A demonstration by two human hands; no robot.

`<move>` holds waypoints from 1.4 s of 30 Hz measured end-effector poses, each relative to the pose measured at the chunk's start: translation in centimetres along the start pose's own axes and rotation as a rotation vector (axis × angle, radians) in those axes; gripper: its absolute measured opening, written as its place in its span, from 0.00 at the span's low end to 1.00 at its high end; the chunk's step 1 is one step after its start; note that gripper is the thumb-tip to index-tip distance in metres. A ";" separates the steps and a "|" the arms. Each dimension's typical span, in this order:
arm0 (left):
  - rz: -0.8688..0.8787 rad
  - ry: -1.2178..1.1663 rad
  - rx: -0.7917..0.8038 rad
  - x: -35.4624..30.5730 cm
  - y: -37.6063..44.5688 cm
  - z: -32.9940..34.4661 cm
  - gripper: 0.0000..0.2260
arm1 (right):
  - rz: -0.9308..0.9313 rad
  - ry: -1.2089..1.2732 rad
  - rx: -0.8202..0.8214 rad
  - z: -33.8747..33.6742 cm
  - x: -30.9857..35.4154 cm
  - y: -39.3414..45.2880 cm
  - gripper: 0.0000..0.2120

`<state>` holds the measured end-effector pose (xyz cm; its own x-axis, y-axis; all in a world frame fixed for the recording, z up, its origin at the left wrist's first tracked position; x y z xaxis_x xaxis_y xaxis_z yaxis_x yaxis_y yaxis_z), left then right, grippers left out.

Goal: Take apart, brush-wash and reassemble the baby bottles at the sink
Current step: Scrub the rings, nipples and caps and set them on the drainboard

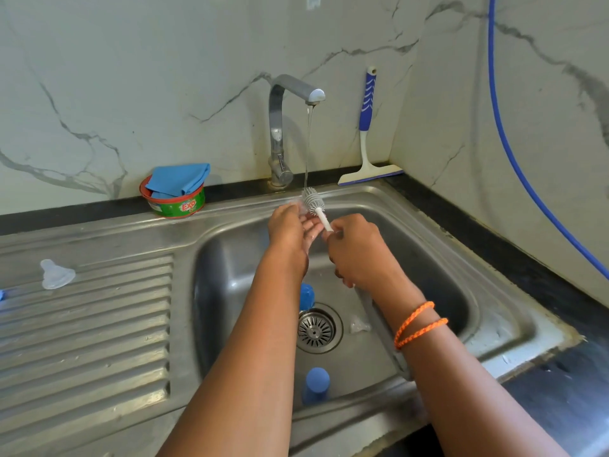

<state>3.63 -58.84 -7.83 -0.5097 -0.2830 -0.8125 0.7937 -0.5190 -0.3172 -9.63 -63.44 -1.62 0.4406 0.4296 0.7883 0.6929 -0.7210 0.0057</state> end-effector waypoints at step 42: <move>0.176 1.479 -0.083 4.3 2.6 -2.7 0.11 | 0.139 -0.299 0.224 1.6 -4.5 1.0 0.06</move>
<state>4.46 -59.23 -13.48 0.3417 0.7441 -0.5741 0.8498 -0.5055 -0.1495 -9.97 -65.20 -6.13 0.6628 0.4996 0.5578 0.7077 -0.6613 -0.2486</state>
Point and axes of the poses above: each hand's wrist, its own y-axis towards the middle knuckle, its own z-axis out of the palm, x = y × z, the point moved 9 cm from there along y, towards the middle knuckle, and after that the axes turned 7 degrees about y, right-handed, at the moved point
